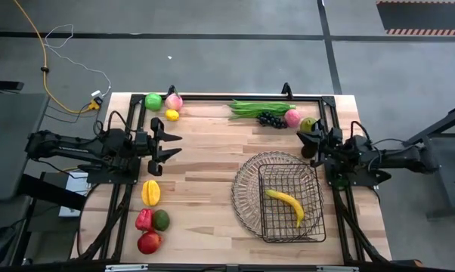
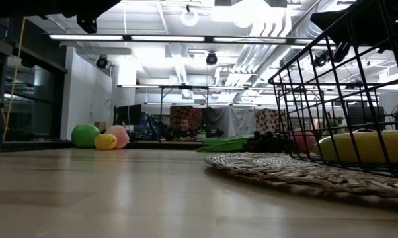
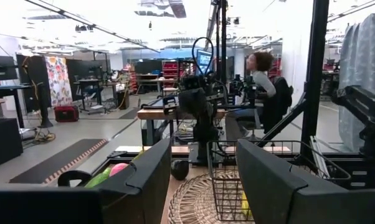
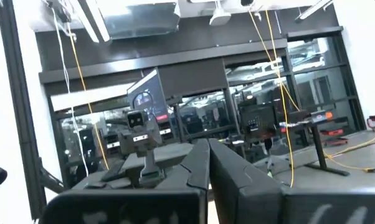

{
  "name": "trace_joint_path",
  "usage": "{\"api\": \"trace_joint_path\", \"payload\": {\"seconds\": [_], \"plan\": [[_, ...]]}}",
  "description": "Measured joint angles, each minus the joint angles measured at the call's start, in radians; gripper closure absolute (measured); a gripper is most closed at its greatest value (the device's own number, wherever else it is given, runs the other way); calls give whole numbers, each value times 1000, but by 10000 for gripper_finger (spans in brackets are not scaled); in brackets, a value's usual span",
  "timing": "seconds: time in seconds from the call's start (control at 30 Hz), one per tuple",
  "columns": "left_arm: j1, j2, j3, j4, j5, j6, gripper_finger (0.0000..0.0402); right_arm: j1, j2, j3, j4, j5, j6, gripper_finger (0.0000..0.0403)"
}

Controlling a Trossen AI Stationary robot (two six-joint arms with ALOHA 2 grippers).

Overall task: Build produce basket
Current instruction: Put the pear into the wire basket

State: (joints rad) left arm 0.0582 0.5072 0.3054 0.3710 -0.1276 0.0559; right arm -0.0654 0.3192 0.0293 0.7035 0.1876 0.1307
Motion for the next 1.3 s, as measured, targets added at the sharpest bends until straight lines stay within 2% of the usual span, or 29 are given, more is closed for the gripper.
{"api": "trace_joint_path", "payload": {"seconds": [0.23,0.43,0.5,0.63,0.8,1.13,1.3], "plan": [[0,0,0,1,-3,0,233,0,297,204,-88,8,13,402],[0,0,0,0,-21,7,233,0,497,431,-332,23,-22,402],[0,0,0,-5,-22,28,233,2,543,465,-378,11,-7,402],[0,0,0,-15,-22,34,233,21,620,452,-311,2,-7,402],[0,0,0,-15,-22,34,233,6,667,434,-265,49,-6,402],[0,0,0,-14,-22,34,233,-9,669,433,-265,44,7,402],[0,0,0,-14,-22,34,233,-17,669,433,-249,75,-16,402]]}}
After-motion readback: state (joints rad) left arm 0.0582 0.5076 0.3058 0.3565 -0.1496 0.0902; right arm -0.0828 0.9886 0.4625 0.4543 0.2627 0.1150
